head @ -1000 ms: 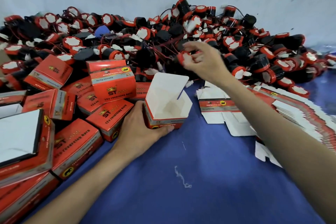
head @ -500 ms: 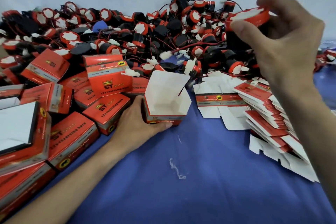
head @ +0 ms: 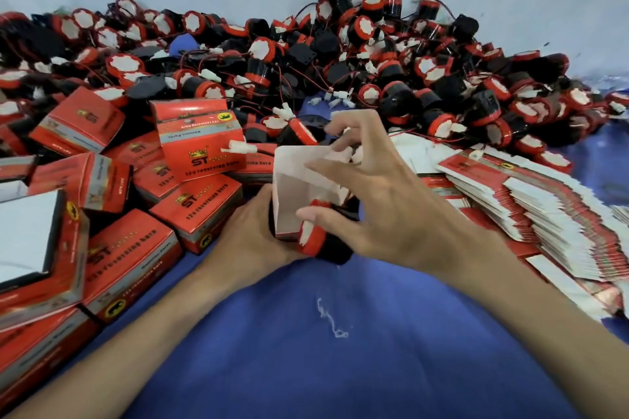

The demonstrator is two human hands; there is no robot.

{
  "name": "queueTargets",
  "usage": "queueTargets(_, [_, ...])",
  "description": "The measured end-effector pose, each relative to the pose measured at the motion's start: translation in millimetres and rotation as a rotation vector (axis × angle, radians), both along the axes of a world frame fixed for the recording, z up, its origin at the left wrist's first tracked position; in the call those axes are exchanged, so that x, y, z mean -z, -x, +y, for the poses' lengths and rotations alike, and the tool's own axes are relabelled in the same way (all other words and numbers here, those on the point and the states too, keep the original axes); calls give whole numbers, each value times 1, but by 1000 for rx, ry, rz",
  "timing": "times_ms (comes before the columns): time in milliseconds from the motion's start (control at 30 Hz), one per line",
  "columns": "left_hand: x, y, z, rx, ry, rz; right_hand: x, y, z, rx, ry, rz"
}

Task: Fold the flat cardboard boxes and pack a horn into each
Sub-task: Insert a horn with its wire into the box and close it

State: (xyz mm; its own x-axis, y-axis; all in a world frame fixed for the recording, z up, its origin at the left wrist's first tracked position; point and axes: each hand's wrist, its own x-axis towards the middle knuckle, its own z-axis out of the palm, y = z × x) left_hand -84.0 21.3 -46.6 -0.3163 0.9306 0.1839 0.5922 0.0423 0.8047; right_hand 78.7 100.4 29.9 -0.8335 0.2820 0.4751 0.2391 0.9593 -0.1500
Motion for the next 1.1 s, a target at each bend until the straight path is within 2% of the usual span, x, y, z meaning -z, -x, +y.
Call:
queueTargets(167, [0,-1,1,-31,9,-28,0,-7,8,-87,-229,-318])
queueTargets(267, [-2,1,1,-11,17,-12,20,-3,0,-81,-360,-353])
queueTargets(500, [0,2,2,-66,22,-25,20,-16,12,-69,-423,-395])
queueTargets(633, [0,0,3,-60,19,-26,26,-19,22,-191,-537,-187])
queueTargets(700, [0,1,3,-45,22,-20,27,-18,26,-265,-515,-62])
queueTargets(767, [-1,2,2,-14,24,-10,27,-15,24,-258,-381,95])
queueTargets(867, [-3,0,0,24,-3,-4,22,-1,8,-96,-141,350])
queueTargets(1000, [-2,-1,1,108,4,18,22,24,-9,154,-205,285])
queueTargets(1100, [0,0,2,72,19,48,20,25,-8,220,-163,186])
